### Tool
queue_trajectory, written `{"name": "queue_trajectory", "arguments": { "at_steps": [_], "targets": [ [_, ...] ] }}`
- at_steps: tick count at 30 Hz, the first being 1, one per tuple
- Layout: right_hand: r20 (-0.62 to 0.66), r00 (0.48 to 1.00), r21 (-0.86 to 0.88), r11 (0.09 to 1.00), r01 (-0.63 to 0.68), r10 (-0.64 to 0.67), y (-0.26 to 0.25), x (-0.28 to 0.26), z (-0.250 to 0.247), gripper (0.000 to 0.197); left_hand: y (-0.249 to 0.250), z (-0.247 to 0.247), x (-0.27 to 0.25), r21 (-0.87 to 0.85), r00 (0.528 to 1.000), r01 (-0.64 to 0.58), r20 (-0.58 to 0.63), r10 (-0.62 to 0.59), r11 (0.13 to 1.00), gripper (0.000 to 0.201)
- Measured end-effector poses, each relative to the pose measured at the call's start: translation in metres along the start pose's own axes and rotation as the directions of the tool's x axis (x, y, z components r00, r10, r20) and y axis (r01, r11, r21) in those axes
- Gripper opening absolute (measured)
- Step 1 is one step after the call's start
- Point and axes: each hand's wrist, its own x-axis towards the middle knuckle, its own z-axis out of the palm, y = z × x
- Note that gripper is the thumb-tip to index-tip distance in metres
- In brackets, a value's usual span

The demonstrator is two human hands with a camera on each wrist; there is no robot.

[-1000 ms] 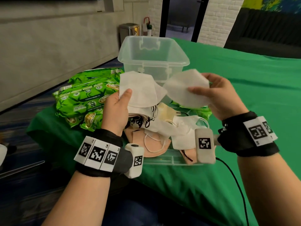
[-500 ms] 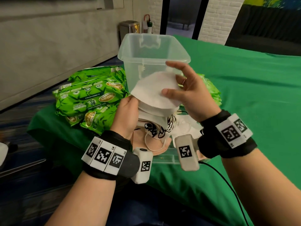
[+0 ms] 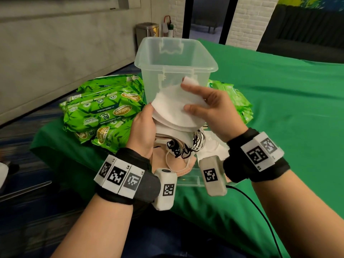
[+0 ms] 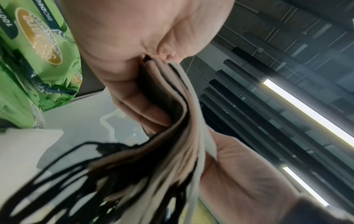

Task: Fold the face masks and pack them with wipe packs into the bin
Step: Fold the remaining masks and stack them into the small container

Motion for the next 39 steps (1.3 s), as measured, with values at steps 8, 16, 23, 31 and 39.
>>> {"name": "queue_trajectory", "arguments": {
  "at_steps": [8, 16, 23, 31, 39],
  "targets": [
    [0.041, 0.996, -0.103, 0.992, -0.071, 0.075, 0.01, 0.002, 0.001, 0.052, 0.004, 0.002, -0.007, -0.091, 0.984, 0.032, 0.179, -0.016, 0.995, 0.035],
    [-0.032, 0.999, -0.215, 0.976, -0.029, 0.023, 0.015, 0.002, -0.004, 0.039, -0.005, -0.002, 0.0, 0.047, 0.994, -0.029, 0.108, 0.024, 0.998, 0.014],
    [0.131, 0.991, -0.343, 0.939, 0.024, 0.022, 0.012, -0.008, -0.026, 0.07, -0.003, -0.009, 0.007, -0.083, 0.998, -0.036, 0.039, 0.039, 0.996, 0.016],
    [0.048, 0.996, -0.347, 0.934, 0.087, -0.075, 0.021, -0.002, -0.017, 0.035, -0.003, -0.005, 0.006, -0.08, 1.0, -0.007, 0.027, 0.009, 0.997, 0.016],
    [-0.242, 0.953, 0.237, 0.942, 0.239, -0.181, -0.002, -0.001, -0.029, 0.012, -0.001, -0.008, 0.006, -0.001, 0.988, 0.113, 0.109, -0.112, 0.994, 0.066]
  ]
}}
